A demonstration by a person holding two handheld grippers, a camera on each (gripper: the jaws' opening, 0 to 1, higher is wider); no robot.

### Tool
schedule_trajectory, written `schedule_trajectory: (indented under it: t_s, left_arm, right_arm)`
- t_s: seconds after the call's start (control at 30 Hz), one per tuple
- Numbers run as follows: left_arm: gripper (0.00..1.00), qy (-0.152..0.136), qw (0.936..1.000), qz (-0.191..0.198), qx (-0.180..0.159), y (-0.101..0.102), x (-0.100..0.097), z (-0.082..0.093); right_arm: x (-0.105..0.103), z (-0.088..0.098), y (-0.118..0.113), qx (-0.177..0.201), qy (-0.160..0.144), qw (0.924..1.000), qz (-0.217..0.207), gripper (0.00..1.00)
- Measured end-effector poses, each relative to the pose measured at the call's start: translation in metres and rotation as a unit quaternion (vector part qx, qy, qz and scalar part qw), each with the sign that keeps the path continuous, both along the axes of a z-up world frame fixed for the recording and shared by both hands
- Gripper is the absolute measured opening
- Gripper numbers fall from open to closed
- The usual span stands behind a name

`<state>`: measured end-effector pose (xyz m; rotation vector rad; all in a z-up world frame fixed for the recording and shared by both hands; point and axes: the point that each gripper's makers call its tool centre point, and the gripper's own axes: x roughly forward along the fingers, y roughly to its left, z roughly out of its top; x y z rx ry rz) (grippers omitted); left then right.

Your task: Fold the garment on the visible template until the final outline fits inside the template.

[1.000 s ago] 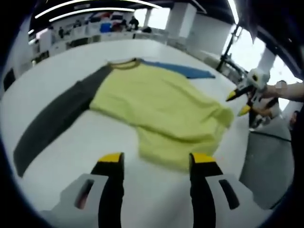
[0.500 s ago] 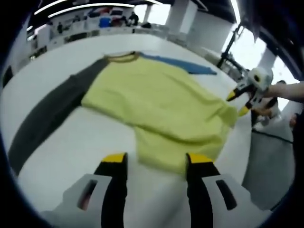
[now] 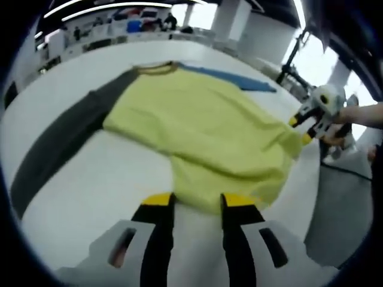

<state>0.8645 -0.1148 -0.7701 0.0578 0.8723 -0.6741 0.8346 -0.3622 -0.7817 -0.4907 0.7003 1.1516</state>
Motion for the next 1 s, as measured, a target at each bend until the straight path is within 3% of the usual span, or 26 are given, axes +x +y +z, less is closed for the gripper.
schedule_trajectory:
  t_s: [0.07, 0.17, 0.6, 1.0]
  left_arm:
    - [0.18, 0.000, 1.0000, 0.009, 0.002, 0.002, 0.001, -0.001]
    - [0.06, 0.002, 0.9999, 0.013, 0.004, 0.004, 0.000, -0.002]
    - [0.01, 0.011, 0.9996, 0.027, 0.002, 0.003, -0.002, 0.004]
    - [0.01, 0.030, 0.9984, 0.048, -0.010, 0.012, -0.026, 0.012]
  right_arm:
    - [-0.001, 0.001, 0.000, 0.000, 0.001, 1.0000, -0.002, 0.11]
    - [0.000, 0.002, -0.002, -0.004, -0.010, 0.9999, -0.002, 0.07]
    - [-0.004, 0.008, -0.011, 0.002, 0.000, 0.9996, -0.027, 0.03]
    - [-0.013, 0.016, -0.022, 0.011, 0.004, 0.9988, -0.048, 0.03]
